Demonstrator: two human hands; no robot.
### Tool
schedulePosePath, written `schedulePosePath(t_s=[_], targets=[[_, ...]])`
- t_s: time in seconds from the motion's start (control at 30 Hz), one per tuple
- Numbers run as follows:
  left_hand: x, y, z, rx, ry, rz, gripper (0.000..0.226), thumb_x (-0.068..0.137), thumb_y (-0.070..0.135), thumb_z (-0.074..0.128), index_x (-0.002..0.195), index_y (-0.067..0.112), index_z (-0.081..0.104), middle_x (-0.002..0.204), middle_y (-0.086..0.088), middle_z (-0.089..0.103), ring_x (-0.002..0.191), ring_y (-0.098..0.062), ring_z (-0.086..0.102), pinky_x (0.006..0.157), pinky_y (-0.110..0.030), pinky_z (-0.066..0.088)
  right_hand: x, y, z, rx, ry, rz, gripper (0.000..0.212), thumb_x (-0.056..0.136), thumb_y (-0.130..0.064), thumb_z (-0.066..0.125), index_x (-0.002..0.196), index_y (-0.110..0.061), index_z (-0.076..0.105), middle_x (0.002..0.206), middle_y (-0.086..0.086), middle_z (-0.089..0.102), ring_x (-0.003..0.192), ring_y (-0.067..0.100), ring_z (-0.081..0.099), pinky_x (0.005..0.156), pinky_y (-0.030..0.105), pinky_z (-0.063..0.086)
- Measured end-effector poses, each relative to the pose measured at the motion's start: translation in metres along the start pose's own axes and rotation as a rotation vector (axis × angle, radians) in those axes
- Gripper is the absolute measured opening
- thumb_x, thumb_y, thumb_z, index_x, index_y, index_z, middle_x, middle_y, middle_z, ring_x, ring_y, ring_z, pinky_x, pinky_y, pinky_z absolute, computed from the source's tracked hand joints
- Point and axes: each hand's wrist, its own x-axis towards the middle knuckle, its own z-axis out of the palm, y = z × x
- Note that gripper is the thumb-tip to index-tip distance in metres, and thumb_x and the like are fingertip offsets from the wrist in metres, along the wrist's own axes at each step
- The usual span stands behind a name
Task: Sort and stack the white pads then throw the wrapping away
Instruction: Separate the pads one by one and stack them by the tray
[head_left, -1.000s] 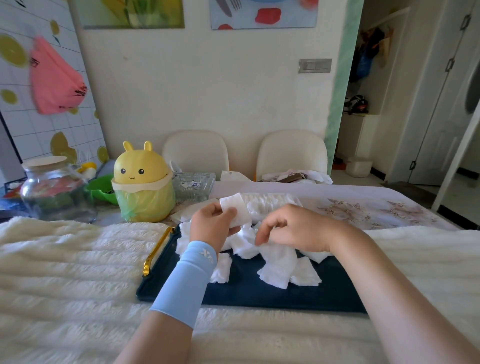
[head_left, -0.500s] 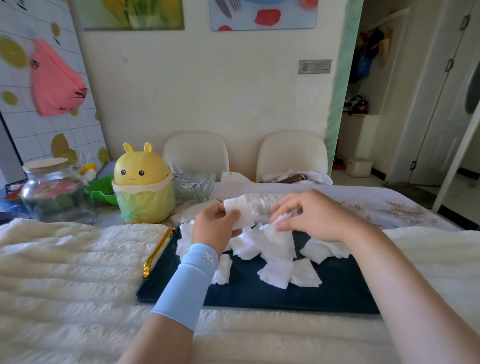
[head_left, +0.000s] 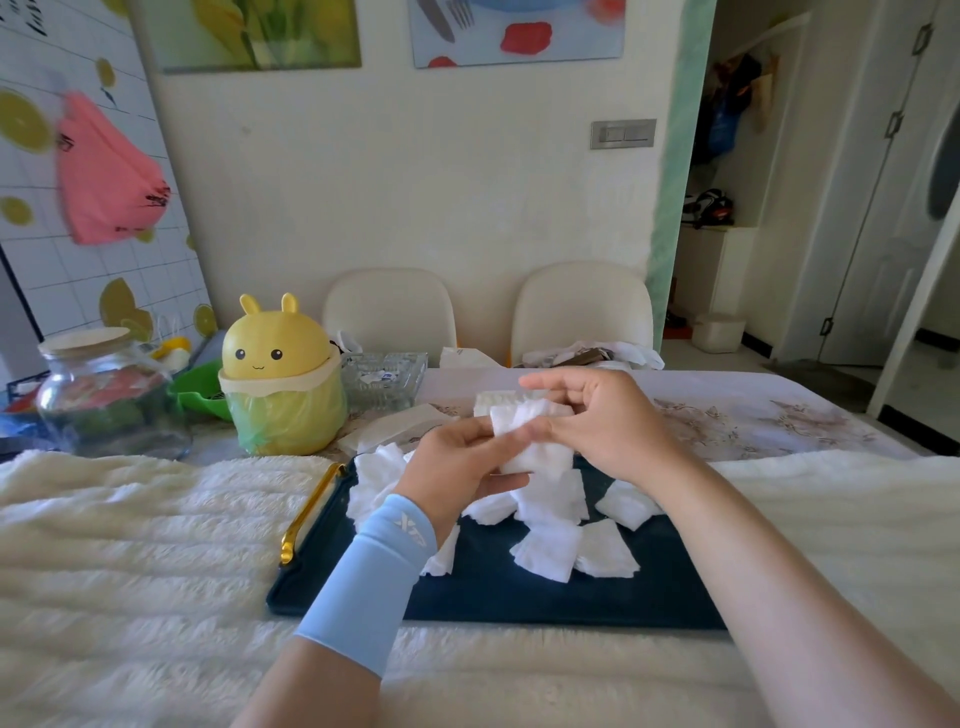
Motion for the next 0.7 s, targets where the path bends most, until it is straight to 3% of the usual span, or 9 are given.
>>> schedulePosePath(t_s=[0.1, 0.2, 0.4, 0.53, 0.7], targets=[[0.001, -0.001, 0.001, -0.034, 0.086, 0.021, 0.02, 0.085, 0.006, 0.074, 0.105, 0.002, 0.071, 0.1, -0.014, 0.076, 0.092, -0.024, 0.073, 0.081, -0.03, 0.06, 0.002, 0.001, 0.0, 0.031, 0.062, 0.128, 0.046, 0.076, -0.036, 0.086, 0.118, -0.032, 0.066, 0.099, -0.007, 0.071, 0.082, 0.006, 0.069, 0.067, 0.019, 0.05], [0.002, 0.0, -0.002, -0.112, 0.125, 0.014, 0.018, 0.086, 0.004, 0.072, 0.104, 0.0, 0.07, 0.101, -0.017, 0.075, 0.088, -0.024, 0.073, 0.076, -0.028, 0.06, 0.0, 0.002, 0.002, 0.123, -0.027, 0.313, 0.032, 0.078, -0.036, 0.085, 0.103, -0.019, 0.073, 0.093, 0.002, 0.076, 0.067, 0.012, 0.065, 0.058, 0.024, 0.046], [0.004, 0.002, -0.006, -0.216, 0.161, -0.035, 0.021, 0.097, 0.014, 0.061, 0.109, -0.002, 0.065, 0.1, -0.021, 0.074, 0.091, -0.033, 0.074, 0.078, -0.037, 0.062, 0.002, 0.005, 0.007, 0.261, 0.091, 0.296, 0.012, 0.085, -0.018, 0.079, 0.095, -0.013, 0.076, 0.091, 0.001, 0.078, 0.077, 0.012, 0.072, 0.066, 0.026, 0.057], [0.005, 0.0, -0.011, -0.159, 0.247, -0.087, 0.02, 0.092, 0.015, 0.068, 0.104, -0.001, 0.068, 0.103, -0.023, 0.073, 0.093, -0.033, 0.073, 0.074, -0.037, 0.062, 0.002, -0.001, 0.001, 0.319, 0.072, 0.21, 0.012, 0.086, -0.009, 0.078, 0.096, -0.015, 0.077, 0.086, -0.002, 0.078, 0.071, 0.006, 0.071, 0.057, 0.021, 0.054], [0.0, 0.003, -0.007, -0.149, 0.109, -0.082, 0.023, 0.098, 0.015, 0.058, 0.11, -0.002, 0.069, 0.102, -0.02, 0.074, 0.095, -0.03, 0.073, 0.075, -0.033, 0.061, 0.0, -0.007, 0.008, 0.137, 0.011, 0.19, 0.013, 0.08, -0.013, 0.083, 0.092, -0.016, 0.078, 0.08, 0.0, 0.077, 0.058, 0.006, 0.062, 0.052, 0.021, 0.047]])
